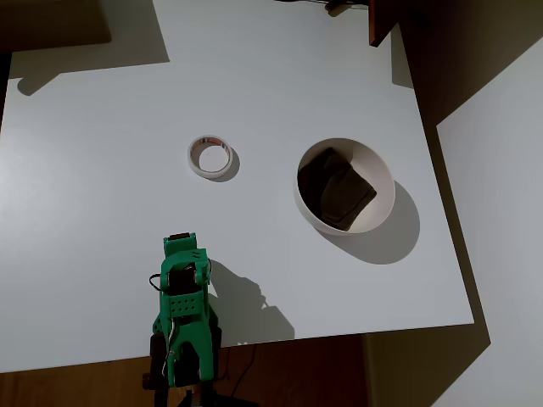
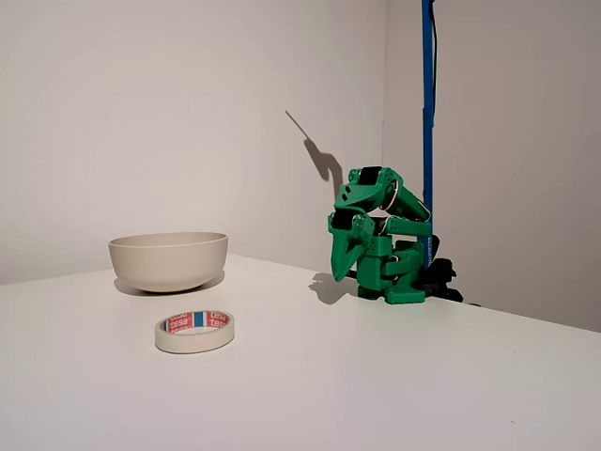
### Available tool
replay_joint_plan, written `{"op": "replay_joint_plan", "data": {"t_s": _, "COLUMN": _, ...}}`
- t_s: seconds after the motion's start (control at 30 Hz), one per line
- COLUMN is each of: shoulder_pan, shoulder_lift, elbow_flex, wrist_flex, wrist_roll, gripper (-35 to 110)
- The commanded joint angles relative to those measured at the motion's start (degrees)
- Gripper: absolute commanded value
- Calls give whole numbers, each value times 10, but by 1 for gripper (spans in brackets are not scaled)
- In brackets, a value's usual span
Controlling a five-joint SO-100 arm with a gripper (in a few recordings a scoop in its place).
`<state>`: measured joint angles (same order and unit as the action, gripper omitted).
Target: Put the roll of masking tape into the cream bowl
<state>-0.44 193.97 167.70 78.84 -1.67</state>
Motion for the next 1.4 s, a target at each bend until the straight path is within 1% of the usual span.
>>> {"op": "replay_joint_plan", "data": {"t_s": 0.0, "shoulder_pan": -8, "shoulder_lift": 3, "elbow_flex": -7, "wrist_flex": 5, "wrist_roll": 15, "gripper": -8}}
{"op": "replay_joint_plan", "data": {"t_s": 0.47, "shoulder_pan": 8, "shoulder_lift": 3, "elbow_flex": -12, "wrist_flex": 5, "wrist_roll": 11, "gripper": -8}}
{"op": "replay_joint_plan", "data": {"t_s": 0.63, "shoulder_pan": 37, "shoulder_lift": -5, "elbow_flex": -108, "wrist_flex": 4, "wrist_roll": 21, "gripper": -8}}
{"op": "replay_joint_plan", "data": {"t_s": 0.93, "shoulder_pan": 49, "shoulder_lift": -331, "elbow_flex": -397, "wrist_flex": 11, "wrist_roll": 48, "gripper": -8}}
{"op": "replay_joint_plan", "data": {"t_s": 1.23, "shoulder_pan": 133, "shoulder_lift": -662, "elbow_flex": -686, "wrist_flex": 63, "wrist_roll": 28, "gripper": -8}}
{"op": "replay_joint_plan", "data": {"t_s": 1.37, "shoulder_pan": 158, "shoulder_lift": -798, "elbow_flex": -843, "wrist_flex": 122, "wrist_roll": 18, "gripper": -8}}
